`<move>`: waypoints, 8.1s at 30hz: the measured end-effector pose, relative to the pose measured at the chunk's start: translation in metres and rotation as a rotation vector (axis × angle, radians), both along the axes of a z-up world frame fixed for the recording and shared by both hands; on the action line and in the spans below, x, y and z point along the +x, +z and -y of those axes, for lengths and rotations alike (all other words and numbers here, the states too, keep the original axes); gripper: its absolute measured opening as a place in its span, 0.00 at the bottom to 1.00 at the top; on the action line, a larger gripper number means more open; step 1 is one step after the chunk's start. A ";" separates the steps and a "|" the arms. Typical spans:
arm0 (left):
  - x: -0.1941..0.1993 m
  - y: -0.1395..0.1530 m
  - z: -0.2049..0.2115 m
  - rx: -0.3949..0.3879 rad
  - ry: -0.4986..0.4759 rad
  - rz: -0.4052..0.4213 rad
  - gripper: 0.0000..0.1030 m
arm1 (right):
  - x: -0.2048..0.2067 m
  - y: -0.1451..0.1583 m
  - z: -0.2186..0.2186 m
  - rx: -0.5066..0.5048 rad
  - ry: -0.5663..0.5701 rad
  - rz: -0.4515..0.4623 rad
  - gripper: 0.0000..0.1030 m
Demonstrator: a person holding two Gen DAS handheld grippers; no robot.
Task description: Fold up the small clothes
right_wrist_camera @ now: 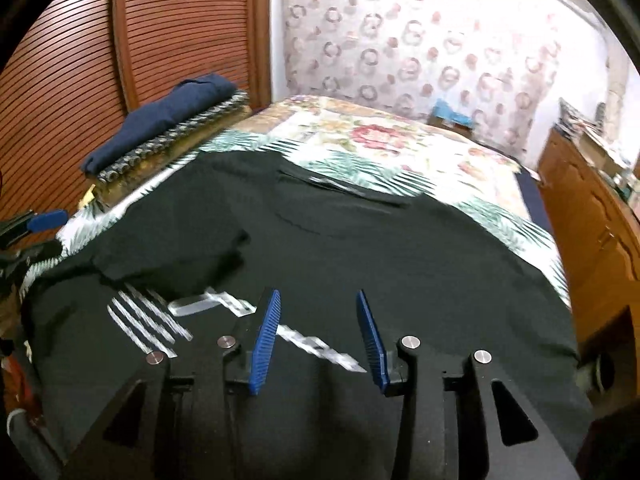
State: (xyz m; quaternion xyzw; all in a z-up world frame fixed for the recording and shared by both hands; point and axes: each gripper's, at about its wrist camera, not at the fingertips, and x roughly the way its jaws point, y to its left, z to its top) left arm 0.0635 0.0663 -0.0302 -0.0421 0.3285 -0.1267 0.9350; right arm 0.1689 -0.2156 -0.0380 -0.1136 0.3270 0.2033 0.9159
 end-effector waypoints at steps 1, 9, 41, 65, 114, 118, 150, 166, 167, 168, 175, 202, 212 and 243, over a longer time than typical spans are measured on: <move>0.002 -0.001 0.003 -0.001 -0.006 -0.008 0.49 | -0.003 -0.003 0.004 -0.002 -0.009 -0.002 0.40; 0.014 -0.014 0.017 0.013 -0.007 -0.077 0.35 | -0.019 -0.032 0.032 -0.001 -0.078 -0.048 0.40; -0.043 -0.002 0.064 0.025 -0.072 -0.107 0.20 | -0.017 -0.040 0.064 0.015 -0.059 -0.077 0.56; -0.041 0.020 0.011 0.051 0.100 0.031 0.78 | -0.032 0.016 -0.035 0.070 0.195 0.026 0.57; -0.045 0.020 0.030 0.062 0.047 0.079 0.78 | -0.041 0.001 0.013 0.029 0.023 0.072 0.54; -0.042 0.023 0.039 0.069 0.027 0.089 0.78 | -0.052 0.001 0.033 0.033 -0.045 0.082 0.54; -0.013 -0.008 0.090 0.093 -0.072 -0.016 0.78 | -0.027 -0.036 0.124 0.204 -0.417 -0.118 0.54; 0.003 -0.026 0.094 0.121 -0.077 -0.097 0.78 | -0.036 -0.032 0.116 0.147 -0.340 -0.066 0.10; 0.005 -0.028 0.094 0.130 -0.076 -0.105 0.78 | -0.037 -0.028 0.112 0.134 -0.335 -0.048 0.09; 0.007 -0.030 0.094 0.136 -0.075 -0.113 0.78 | -0.039 -0.023 0.108 0.123 -0.330 -0.029 0.09; 0.018 -0.039 0.097 0.156 -0.083 -0.177 0.79 | -0.055 0.006 0.075 0.133 -0.222 0.076 0.09; 0.009 -0.032 0.102 0.164 -0.121 -0.136 0.93 | -0.106 -0.026 0.054 0.102 -0.103 -0.044 0.39; -0.005 -0.014 0.104 0.129 -0.114 -0.063 0.93 | -0.101 -0.013 0.095 0.111 -0.253 0.013 0.47; -0.014 -0.001 0.089 0.082 -0.079 -0.018 0.93 | -0.037 0.037 0.019 0.116 -0.011 0.027 0.05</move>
